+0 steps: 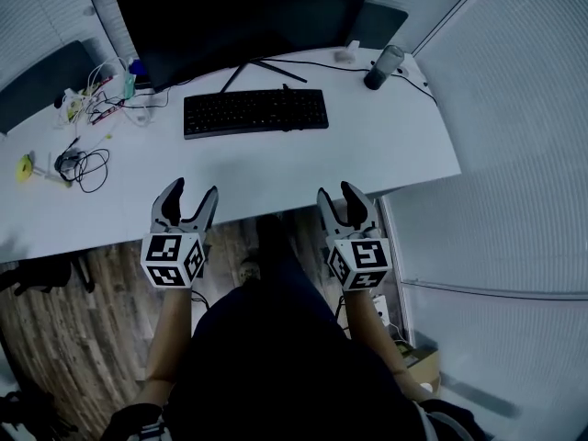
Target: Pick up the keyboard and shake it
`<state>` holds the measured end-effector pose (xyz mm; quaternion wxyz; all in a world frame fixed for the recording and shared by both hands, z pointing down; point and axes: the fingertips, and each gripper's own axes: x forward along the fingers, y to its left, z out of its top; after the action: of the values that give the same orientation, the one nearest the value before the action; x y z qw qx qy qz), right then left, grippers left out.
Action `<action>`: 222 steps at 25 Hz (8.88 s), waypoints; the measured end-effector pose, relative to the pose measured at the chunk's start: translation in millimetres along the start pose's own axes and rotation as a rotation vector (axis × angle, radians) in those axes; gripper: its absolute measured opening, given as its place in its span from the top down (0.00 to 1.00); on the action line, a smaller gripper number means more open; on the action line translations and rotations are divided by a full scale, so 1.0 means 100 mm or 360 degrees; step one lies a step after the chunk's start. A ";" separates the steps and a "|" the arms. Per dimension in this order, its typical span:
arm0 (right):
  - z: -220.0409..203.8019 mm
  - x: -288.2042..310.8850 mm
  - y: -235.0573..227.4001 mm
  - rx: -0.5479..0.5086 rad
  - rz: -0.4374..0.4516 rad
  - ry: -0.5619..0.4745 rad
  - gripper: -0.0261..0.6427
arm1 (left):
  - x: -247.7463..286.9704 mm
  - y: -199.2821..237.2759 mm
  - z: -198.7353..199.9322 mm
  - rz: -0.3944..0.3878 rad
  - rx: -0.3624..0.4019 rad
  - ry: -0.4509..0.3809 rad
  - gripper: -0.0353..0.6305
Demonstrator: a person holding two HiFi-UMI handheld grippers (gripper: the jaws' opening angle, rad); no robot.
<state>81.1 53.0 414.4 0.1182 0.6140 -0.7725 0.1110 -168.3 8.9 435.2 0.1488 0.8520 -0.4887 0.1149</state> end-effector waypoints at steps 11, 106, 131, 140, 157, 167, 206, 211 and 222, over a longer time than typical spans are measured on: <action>0.06 1.33 -0.60 -0.0010 0.0061 0.0133 0.68 | 0.97 0.72 0.04 0.0107 -0.0125 0.0168 0.51; 0.65 2.56 -1.73 -0.0045 0.0104 0.0408 0.54 | 2.17 1.26 -0.11 -0.0200 -0.0936 0.0258 0.53; 0.95 2.36 -1.90 0.0018 0.0016 0.0174 0.54 | 2.03 1.04 0.29 -0.0194 -0.0920 0.0099 0.53; 0.20 2.53 -1.82 0.0688 0.0179 0.0161 0.54 | 1.73 1.08 1.08 0.0023 -0.0448 0.0077 0.53; -0.61 2.53 -1.50 0.1297 0.0366 0.0158 0.54 | 1.58 0.76 1.56 0.0127 0.0007 0.0082 0.53; -0.63 2.46 -1.83 0.0956 0.0216 0.0294 0.54 | 1.86 0.96 0.74 0.0011 -0.0375 0.0139 0.53; -0.78 2.92 -1.64 -0.0043 0.0097 0.0624 0.54 | 2.12 1.34 -0.69 0.0362 -0.0426 0.0568 0.44; -0.16 2.64 -1.28 -0.0094 0.0142 0.0327 0.81 | 1.89 1.07 0.10 0.0387 -0.0124 0.0220 0.69; 1.72 1.83 -0.62 -0.0122 0.0207 -0.0380 0.92 | 1.22 0.37 1.88 0.0331 0.0189 -0.0357 0.91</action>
<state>93.8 -184.4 311.9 0.0412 0.5664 -0.8229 0.0150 -130.7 -175.0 307.4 0.0299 0.8116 -0.5801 0.0626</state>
